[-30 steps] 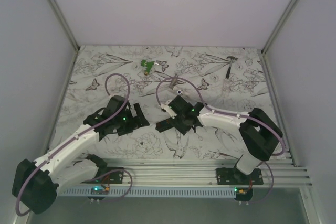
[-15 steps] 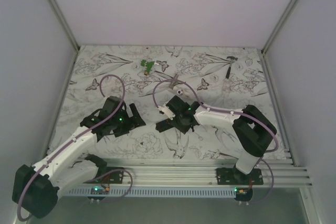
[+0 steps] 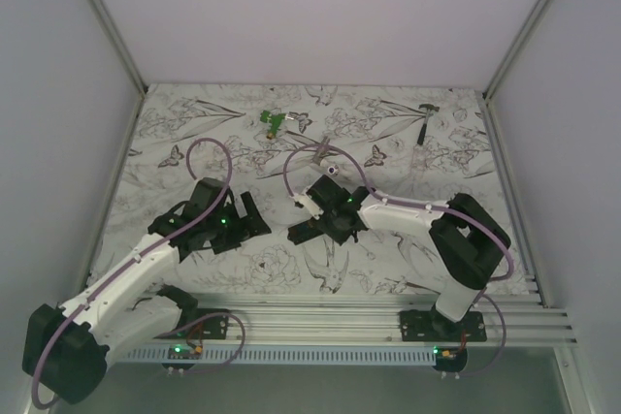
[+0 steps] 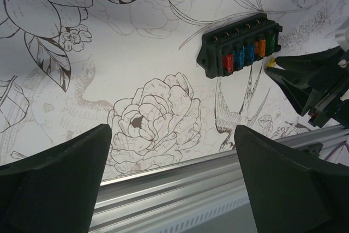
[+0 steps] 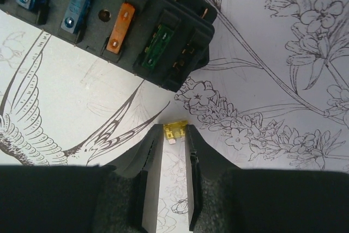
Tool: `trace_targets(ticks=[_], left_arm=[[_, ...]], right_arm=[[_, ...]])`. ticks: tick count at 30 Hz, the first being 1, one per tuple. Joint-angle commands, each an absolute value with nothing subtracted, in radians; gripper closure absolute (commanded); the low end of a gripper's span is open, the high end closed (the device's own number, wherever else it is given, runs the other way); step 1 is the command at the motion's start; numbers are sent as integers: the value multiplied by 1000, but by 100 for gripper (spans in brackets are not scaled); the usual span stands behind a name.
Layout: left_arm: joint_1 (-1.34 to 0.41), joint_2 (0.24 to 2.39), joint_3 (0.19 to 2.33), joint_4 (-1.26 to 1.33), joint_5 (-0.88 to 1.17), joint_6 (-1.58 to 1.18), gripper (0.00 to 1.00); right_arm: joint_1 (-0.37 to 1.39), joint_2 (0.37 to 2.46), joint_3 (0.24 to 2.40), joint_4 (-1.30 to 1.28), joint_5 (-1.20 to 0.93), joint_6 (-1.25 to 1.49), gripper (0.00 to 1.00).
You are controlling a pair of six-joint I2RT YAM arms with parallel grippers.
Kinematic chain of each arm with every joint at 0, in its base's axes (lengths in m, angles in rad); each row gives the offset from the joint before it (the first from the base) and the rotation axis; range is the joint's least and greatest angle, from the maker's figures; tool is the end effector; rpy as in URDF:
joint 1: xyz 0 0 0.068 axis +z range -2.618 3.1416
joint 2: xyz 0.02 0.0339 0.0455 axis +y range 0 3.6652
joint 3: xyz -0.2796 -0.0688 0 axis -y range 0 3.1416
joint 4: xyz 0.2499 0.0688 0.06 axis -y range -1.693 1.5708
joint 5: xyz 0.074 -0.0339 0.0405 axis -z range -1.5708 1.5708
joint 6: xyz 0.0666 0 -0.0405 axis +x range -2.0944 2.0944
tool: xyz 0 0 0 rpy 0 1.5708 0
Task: Snap on the fuse box
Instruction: Pick up the fuse from the center of the board.
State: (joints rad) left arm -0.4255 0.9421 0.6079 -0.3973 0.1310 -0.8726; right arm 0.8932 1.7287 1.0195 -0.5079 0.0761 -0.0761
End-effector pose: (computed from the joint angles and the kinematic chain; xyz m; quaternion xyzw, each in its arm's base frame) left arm 0.1927 -0.0969 0.2208 -0.1760 0.8945 -0.2934 0.2878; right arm 0.2179 0.2627 0.1407 -0.4524 0.8735 0.0355 0.1762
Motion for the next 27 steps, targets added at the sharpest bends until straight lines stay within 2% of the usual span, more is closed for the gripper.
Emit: trace_targets(ticks=[1, 12, 14, 22, 27], left_arm=[[-443, 930, 606, -397, 159, -850, 2], [-544, 917, 621, -285, 123, -826, 6], [-549, 918, 624, -286, 118, -826, 6], [-545, 890, 595, -305, 76, -845, 1], [-530, 875, 600, -352, 57, -851, 0]], right_arm=[[882, 1700, 1025, -497, 103, 13, 81], [877, 1575, 1014, -479, 194, 270, 80], [874, 1575, 1006, -488, 203, 255, 79], [874, 1620, 1000, -484, 116, 74, 60], [862, 1664, 1017, -462, 58, 6, 58]])
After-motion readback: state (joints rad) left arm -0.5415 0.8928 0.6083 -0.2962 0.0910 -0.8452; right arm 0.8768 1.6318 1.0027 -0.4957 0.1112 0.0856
